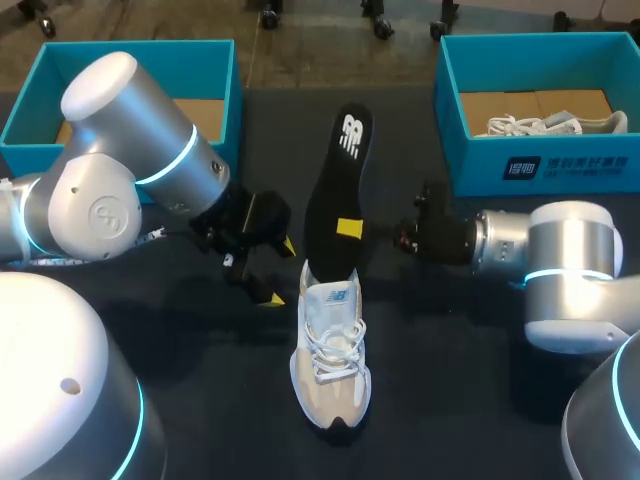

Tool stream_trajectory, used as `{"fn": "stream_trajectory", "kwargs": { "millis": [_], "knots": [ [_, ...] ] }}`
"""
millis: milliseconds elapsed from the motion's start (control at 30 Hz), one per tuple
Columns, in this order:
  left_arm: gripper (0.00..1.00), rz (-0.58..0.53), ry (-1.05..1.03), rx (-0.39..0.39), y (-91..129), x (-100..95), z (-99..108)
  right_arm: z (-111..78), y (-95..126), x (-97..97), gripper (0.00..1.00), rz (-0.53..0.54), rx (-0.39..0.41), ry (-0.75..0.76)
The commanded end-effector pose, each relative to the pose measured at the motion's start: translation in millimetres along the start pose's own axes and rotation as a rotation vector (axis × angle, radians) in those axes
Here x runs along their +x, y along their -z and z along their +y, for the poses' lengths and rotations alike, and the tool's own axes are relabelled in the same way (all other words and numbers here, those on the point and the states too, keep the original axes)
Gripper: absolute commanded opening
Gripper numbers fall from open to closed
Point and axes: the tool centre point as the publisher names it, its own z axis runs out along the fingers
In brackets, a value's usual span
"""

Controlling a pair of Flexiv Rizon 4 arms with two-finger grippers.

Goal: Take the shoe out of the shoebox, open the shoe tongue, remove and reinsert the insole, then place the shoe into the shoebox

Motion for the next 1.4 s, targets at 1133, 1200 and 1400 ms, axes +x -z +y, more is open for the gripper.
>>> {"fn": "stream_trajectory", "kwargs": {
  "millis": [1133, 1200, 1400],
  "knots": [
    [1.0, -0.016, 0.014, -0.052, -8.5, -2.0, -6.3, -21.3, -3.2, -1.7, 0.0, -0.108, -0.11, 0.026],
    [1.0, -0.016, 0.014, -0.052, -8.5, -2.0, -6.3, -23.0, -2.9, -1.1, 0.0, -0.115, -0.11, 0.021],
    [1.0, -0.016, 0.014, -0.052, -8.5, -2.0, -6.3, -29.8, -3.6, -3.2, 0.0, -0.132, -0.098, 0.001]
  ]
}}
